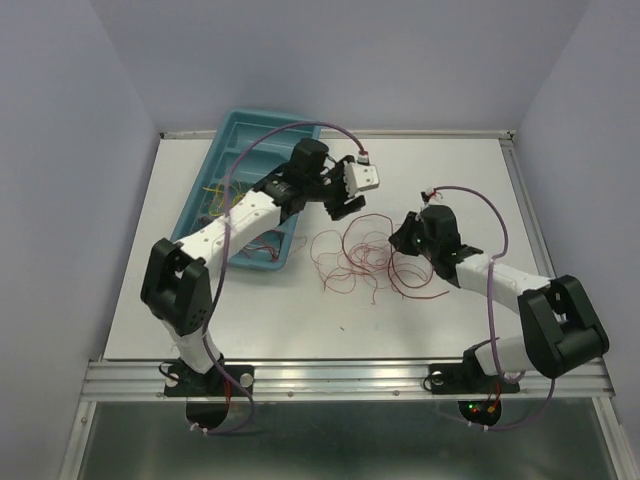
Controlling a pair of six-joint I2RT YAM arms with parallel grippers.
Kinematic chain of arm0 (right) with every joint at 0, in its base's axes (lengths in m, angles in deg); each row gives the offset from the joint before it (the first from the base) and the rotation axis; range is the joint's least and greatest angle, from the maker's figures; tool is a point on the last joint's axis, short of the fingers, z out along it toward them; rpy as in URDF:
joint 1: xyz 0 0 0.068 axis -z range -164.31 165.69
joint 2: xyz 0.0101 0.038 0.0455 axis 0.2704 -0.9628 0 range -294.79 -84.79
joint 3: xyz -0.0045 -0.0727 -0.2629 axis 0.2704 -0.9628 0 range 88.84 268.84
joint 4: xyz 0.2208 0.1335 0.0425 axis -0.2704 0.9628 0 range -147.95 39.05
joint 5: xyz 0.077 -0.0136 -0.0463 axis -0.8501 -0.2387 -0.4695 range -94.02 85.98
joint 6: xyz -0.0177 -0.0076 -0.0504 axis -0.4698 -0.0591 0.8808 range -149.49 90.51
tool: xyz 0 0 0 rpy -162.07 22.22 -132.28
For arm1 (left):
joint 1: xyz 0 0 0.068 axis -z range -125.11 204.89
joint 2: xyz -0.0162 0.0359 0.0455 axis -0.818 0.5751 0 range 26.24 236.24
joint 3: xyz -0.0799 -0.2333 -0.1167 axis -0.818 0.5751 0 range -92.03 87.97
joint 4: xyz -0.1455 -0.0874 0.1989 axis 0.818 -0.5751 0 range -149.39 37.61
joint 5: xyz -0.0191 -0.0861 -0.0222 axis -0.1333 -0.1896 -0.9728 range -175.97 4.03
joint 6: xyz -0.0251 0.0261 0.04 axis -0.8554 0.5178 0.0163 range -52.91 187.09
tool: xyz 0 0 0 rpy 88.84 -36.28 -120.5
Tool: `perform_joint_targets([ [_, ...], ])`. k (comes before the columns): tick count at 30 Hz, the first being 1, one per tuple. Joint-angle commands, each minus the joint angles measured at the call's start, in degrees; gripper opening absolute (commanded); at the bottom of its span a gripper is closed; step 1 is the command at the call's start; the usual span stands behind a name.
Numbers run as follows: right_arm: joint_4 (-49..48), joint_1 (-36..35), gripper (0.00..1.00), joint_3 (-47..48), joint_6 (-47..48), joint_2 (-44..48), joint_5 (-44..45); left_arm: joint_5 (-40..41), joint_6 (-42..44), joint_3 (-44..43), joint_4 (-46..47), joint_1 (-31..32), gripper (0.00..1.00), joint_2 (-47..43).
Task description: Untangle the cables
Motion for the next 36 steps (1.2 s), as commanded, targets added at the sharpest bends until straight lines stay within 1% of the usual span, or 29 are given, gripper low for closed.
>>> perform_joint_targets([
  [1,-5.48,-0.17,0.1,-1.32,1.08,5.41,-0.47,3.32,-8.34,-5.62,5.29,5.04,0.71,7.18],
  [2,-5.39,-0.17,0.1,-1.67,1.08,5.67,-0.29,3.5,-9.3,-6.42,5.73,5.57,0.71,8.5],
  [5,-4.6,-0.17,0.14,-1.76,0.55,6.29,1.11,4.8,-11.5,-9.05,6.96,7.68,0.71,14.11],
  [6,-4.42,-0.17,0.16,-1.84,0.2,6.46,1.73,6.56,-12.64,-9.41,7.32,8.99,0.72,15.18],
  [8,-4.33,-0.17,0.16,-2.54,-0.59,7.25,4.52,12.6,-13.44,-10.46,7.93,10.23,0.72,18.16],
  [10,-4.07,-0.17,0.15,-2.9,-1.03,7.6,6.12,14.13,-14.05,-10.12,8.37,10.94,0.72,19.32],
  [12,-3.46,-0.17,0.16,-2.81,-1.73,7.61,8.4,13.79,-14.32,-9.24,8.9,11.29,0.72,20.29],
  [17,-2.93,-0.17,0.14,-2.55,-2.79,6.9,9.9,13.87,-14.41,-7.48,9.69,11.29,0.71,20.99],
  [21,-2.84,-0.17,0.14,-2.9,-3.49,7.16,11.57,15.01,-14.5,-7.83,9.69,11.29,0.7,22.39],
  [26,-2.93,-0.08,0.14,-5.26,-4.98,11.81,16.48,16.15,-14.06,-7.66,8.73,11.21,0.68,24.5],
  [30,-2.93,-0.17,0.14,-6.59,-5.34,15.24,18.68,15.63,-13.62,-10.54,4.26,11.29,0.67,27.66],
  [33,-2.93,-0.08,0.15,-7.03,-5.34,16.57,19.39,15.01,-12.83,-11.96,1.96,11.29,0.58,29.34],
  [34,-2.84,-0.08,0.15,-6.94,-5.34,16.66,19.57,15.01,-12.13,-11.96,1.96,11.29,0.39,29.43],
  [35,-2.84,-0.17,0.15,-6.94,-5.34,16.75,19.66,15.1,-12.21,-11.87,2.04,11.29,0.26,29.34],
  [36,-2.84,-0.08,0.15,-6.86,-5.43,16.83,19.84,15.36,-12.04,-11.52,2.48,11.21,0.15,28.73],
])
